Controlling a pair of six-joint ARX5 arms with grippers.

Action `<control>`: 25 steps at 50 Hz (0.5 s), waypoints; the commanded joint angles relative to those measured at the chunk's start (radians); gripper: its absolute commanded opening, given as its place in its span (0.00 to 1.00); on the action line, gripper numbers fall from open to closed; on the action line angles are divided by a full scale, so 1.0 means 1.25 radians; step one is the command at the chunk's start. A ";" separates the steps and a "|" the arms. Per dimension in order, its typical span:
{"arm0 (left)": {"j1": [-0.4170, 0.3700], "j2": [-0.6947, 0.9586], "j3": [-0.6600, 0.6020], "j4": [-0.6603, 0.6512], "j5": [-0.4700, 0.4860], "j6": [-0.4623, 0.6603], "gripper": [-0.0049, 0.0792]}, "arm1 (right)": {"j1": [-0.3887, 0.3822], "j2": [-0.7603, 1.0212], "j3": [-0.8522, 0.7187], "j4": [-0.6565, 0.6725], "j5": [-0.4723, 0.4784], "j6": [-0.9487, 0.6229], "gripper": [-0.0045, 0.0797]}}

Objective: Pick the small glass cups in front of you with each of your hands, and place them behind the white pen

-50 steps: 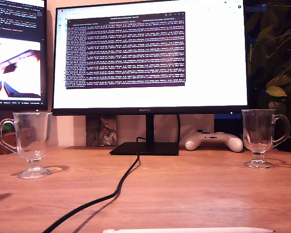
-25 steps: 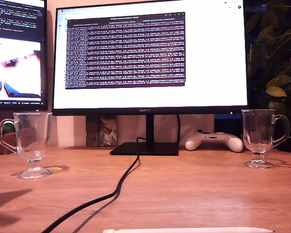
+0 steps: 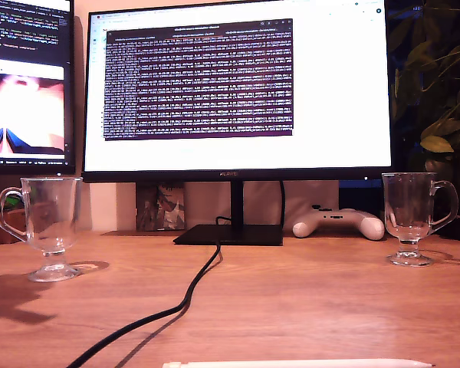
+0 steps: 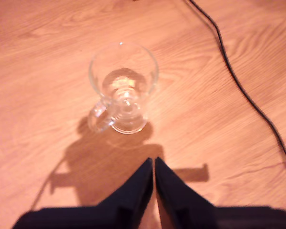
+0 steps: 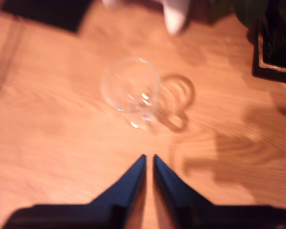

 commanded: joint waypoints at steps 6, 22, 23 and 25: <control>0.001 0.010 0.017 0.051 0.000 0.005 0.04 | 0.033 0.075 0.045 -0.008 0.062 -0.028 0.56; 0.001 0.010 0.017 0.091 0.000 0.005 0.04 | 0.085 0.196 0.065 -0.017 0.139 -0.124 0.56; 0.001 0.010 0.017 0.092 0.000 0.005 0.04 | 0.087 0.202 0.067 -0.021 0.142 -0.125 0.56; 0.001 0.010 0.017 0.094 0.000 0.005 0.04 | 0.089 0.213 0.070 -0.020 0.147 -0.130 0.55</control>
